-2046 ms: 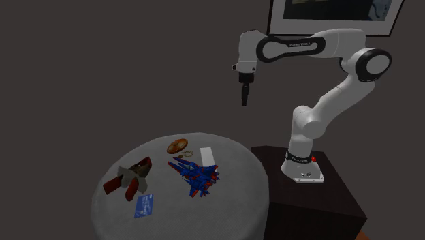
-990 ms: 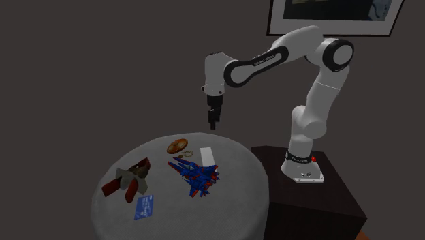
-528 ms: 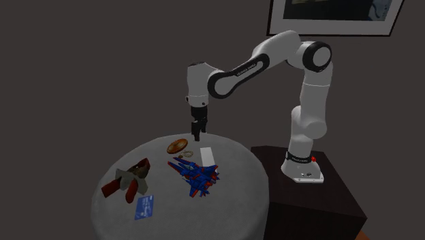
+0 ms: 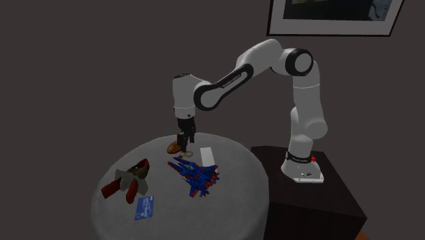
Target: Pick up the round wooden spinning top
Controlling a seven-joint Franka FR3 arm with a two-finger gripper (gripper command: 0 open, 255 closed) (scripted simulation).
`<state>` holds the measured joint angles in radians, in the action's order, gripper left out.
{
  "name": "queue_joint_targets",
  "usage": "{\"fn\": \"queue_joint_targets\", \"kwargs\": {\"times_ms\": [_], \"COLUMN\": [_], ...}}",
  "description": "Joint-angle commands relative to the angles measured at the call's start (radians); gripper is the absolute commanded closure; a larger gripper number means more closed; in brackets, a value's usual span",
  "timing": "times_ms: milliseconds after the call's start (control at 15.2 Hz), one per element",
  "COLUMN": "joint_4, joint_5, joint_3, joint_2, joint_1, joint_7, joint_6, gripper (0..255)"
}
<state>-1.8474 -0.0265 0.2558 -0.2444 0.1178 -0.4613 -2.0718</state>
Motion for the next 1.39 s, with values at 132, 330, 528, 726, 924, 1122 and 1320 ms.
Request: {"fn": "queue_joint_targets", "kwargs": {"times_ms": [132,330,528,726,924,1122,1320], "joint_4": [-0.014,-0.024,-0.027,-0.027,-0.028,-0.012,0.008], "joint_5": [-0.009,-0.011,-0.011,-0.011,-0.011,-0.008,-0.003], "joint_3": [-0.001,-0.002,-0.002,-0.002,-0.002,-0.001,0.001], "joint_2": [-0.03,-0.039,-0.036,-0.036,-0.036,-0.027,-0.011], "joint_1": [0.005,0.006,0.005,0.005,0.005,0.005,0.003], "joint_7": [-0.008,-0.009,-0.009,-0.008,-0.008,-0.008,-0.005], "joint_6": [-0.044,-0.062,-0.063,-0.063,-0.063,-0.039,-0.003], "gripper": [0,0,255,255,255,255,255]}}
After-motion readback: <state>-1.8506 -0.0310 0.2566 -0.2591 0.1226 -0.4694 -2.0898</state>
